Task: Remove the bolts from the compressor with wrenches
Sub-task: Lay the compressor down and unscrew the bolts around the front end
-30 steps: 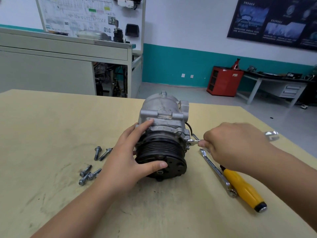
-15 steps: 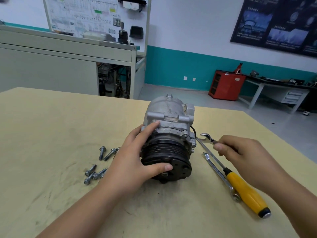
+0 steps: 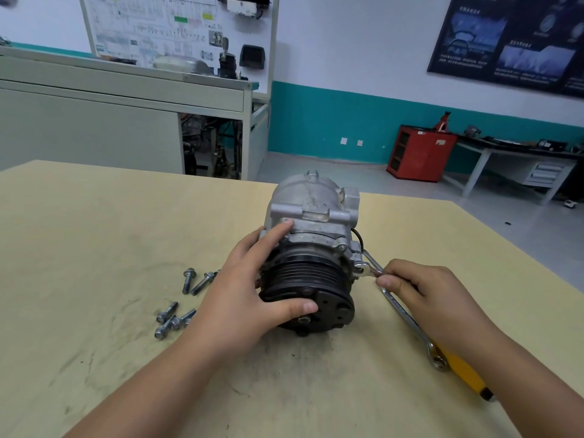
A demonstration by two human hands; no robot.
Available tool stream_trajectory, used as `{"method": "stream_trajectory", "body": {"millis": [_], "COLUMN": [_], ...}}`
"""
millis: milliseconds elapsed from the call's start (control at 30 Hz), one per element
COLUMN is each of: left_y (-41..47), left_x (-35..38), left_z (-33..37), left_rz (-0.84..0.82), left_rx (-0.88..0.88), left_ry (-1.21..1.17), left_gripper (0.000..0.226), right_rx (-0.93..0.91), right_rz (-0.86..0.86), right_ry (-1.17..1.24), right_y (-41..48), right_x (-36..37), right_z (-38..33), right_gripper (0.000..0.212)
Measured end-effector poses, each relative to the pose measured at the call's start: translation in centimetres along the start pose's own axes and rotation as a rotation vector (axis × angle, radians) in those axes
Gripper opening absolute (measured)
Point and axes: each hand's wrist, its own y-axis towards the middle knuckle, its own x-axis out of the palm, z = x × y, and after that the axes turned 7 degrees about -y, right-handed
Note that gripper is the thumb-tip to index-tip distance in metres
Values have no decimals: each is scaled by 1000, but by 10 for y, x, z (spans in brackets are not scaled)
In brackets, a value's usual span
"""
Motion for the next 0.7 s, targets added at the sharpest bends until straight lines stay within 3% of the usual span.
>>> {"method": "stream_trajectory", "body": {"millis": [700], "left_y": [0], "left_x": [-1], "left_z": [-4], "left_rz": [19], "left_rx": [11], "left_ry": [4], "left_gripper": [94], "right_rx": [13], "right_rz": [-33], "right_ry": [-224], "right_y": [4], "right_x": [-18], "right_z": [-8], "right_gripper": [35]}}
